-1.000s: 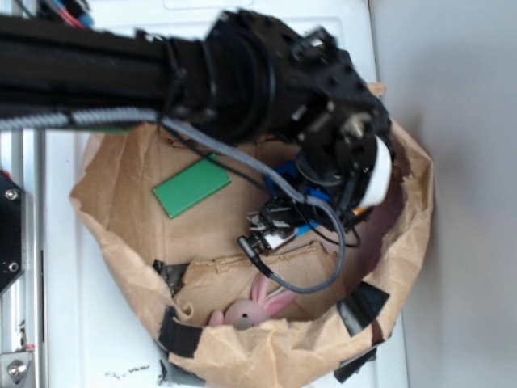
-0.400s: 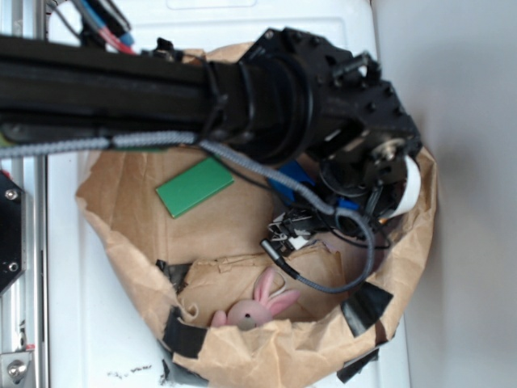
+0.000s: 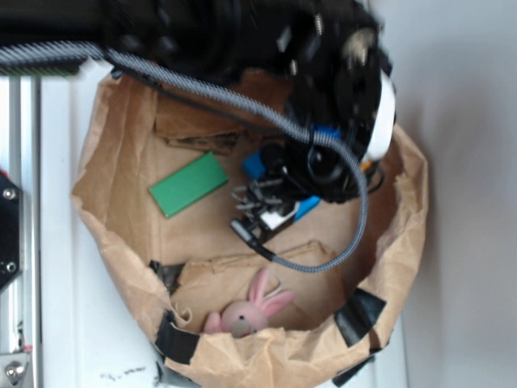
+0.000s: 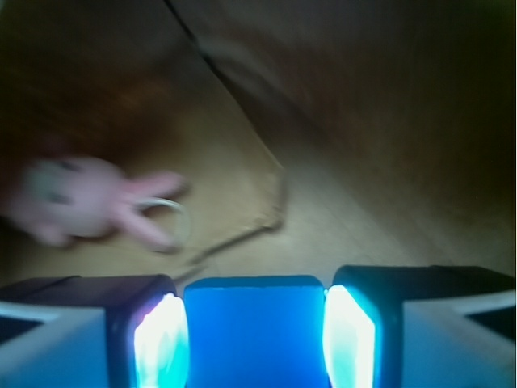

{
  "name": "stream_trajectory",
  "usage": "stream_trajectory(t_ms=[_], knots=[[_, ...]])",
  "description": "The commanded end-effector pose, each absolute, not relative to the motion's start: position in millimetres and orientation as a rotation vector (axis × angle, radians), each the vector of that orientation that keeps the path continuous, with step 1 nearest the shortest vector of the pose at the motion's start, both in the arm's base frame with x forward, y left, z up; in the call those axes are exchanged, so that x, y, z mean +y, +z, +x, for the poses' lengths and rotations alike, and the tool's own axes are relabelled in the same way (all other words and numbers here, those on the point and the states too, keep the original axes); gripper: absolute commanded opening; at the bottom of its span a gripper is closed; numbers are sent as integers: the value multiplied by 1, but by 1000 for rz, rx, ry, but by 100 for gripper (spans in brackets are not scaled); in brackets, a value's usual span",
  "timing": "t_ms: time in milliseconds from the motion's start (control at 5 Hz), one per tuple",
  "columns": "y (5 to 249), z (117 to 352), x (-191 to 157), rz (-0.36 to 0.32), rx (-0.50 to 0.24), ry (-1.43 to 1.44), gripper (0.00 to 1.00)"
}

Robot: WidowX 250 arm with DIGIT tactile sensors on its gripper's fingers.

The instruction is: Grab the blue block.

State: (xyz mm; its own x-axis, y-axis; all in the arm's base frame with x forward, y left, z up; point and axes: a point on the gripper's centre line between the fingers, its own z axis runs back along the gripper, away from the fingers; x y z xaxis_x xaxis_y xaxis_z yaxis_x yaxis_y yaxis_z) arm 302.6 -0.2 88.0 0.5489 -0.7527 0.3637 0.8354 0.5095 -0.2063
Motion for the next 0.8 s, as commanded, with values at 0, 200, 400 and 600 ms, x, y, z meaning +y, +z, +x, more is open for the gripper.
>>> stream_trajectory(t_ms=[0,200,400,600], knots=[[146,306,10,-386,-292,-857,0],[151,298,17,-366,-255,-614,0],[155,284,28,-352,-276,-361,0],[154,268,34,-398,-236,-246,0]])
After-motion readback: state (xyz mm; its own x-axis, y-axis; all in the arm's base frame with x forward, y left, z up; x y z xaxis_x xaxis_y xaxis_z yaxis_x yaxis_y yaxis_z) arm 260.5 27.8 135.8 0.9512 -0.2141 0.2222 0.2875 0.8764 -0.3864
